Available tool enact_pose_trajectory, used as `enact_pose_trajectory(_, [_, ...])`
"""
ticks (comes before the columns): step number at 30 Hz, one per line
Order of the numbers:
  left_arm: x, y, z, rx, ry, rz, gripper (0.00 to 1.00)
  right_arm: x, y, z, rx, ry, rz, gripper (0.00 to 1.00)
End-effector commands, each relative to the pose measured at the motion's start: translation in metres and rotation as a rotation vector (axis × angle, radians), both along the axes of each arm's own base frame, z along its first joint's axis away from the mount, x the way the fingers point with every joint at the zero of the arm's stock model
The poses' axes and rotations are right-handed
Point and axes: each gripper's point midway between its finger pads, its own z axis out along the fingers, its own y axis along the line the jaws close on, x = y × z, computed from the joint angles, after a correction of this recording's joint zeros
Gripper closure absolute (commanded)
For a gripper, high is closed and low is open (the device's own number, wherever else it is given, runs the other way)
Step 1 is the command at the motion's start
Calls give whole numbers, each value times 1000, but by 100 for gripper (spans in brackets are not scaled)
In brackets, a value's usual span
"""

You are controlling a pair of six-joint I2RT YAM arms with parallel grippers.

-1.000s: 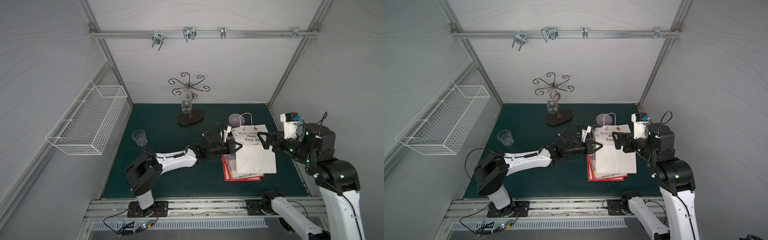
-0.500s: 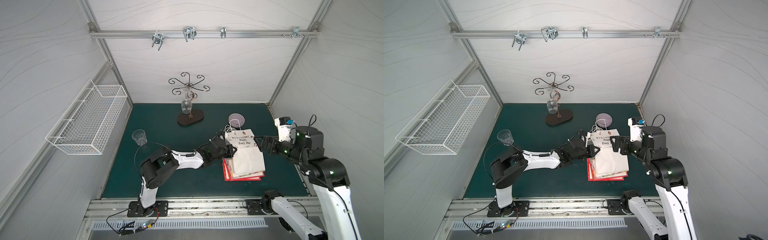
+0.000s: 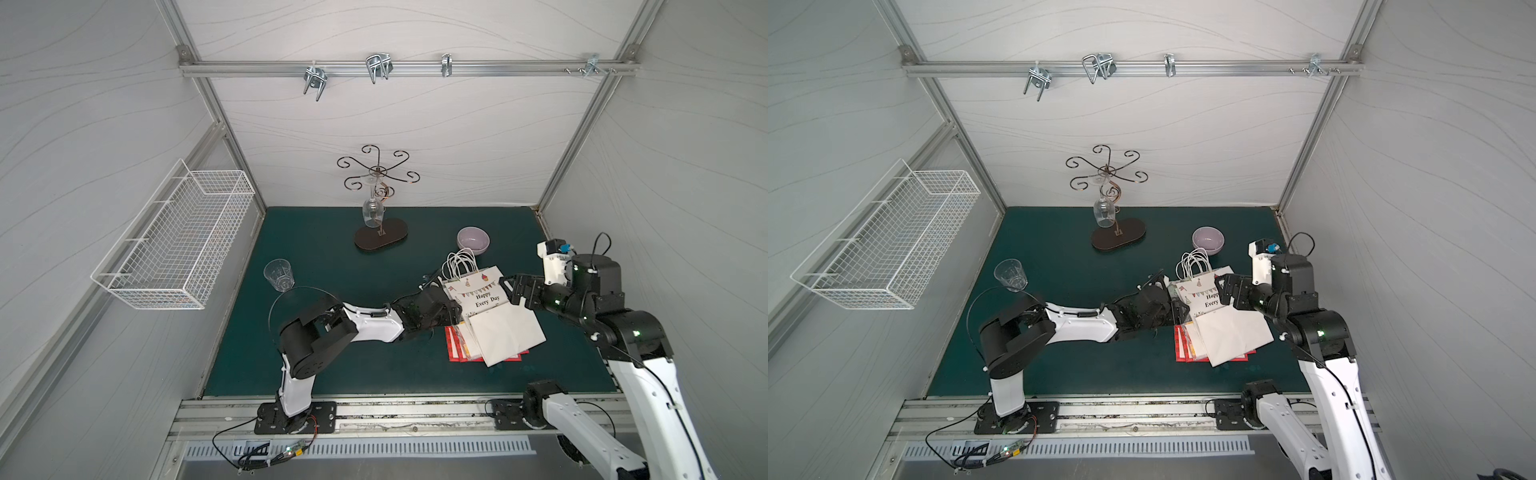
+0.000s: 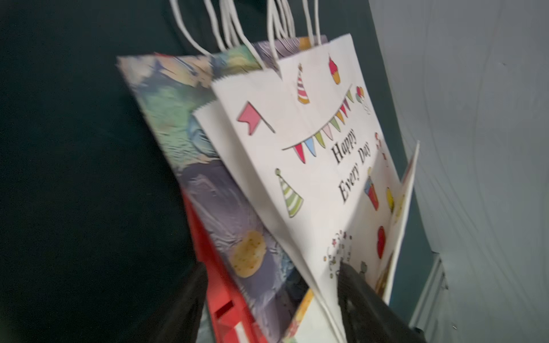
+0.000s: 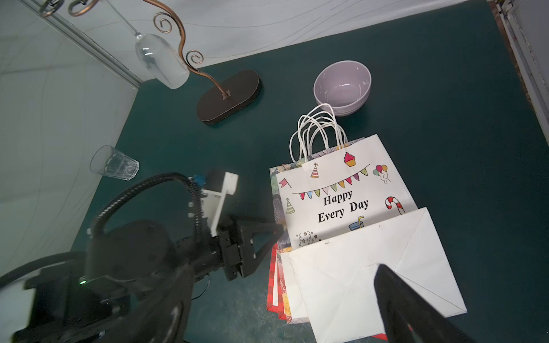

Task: Put away the paper bag
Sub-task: Place the paper bag at the center of the board, then adjust the paper bag at the center of the board.

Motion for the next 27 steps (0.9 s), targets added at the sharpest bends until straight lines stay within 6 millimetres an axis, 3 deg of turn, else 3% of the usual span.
enact_pose_trajectory(1, [13, 34, 36, 79, -114, 111, 28, 17, -9, -8, -10, -17, -73, 5])
enact_pose_trajectory(4, [15, 63, 52, 117, -146, 179, 29, 26, -17, -27, -43, 3, -120, 5])
enact_pose_trajectory(9, [16, 91, 62, 113, -75, 229, 30, 22, -28, -91, -28, 255, -212, 6])
enact_pose_trajectory(14, [15, 96, 66, 80, -49, 236, 30, -9, -81, -147, 40, 531, -600, 1])
enact_pose_trajectory(21, [15, 92, 63, 57, -23, 231, 32, -44, -156, -186, -95, 660, -1080, 7])
enact_pose_trajectory(27, [16, 89, 61, 34, -4, 212, 34, -83, -190, -220, -82, 858, -1369, 11])
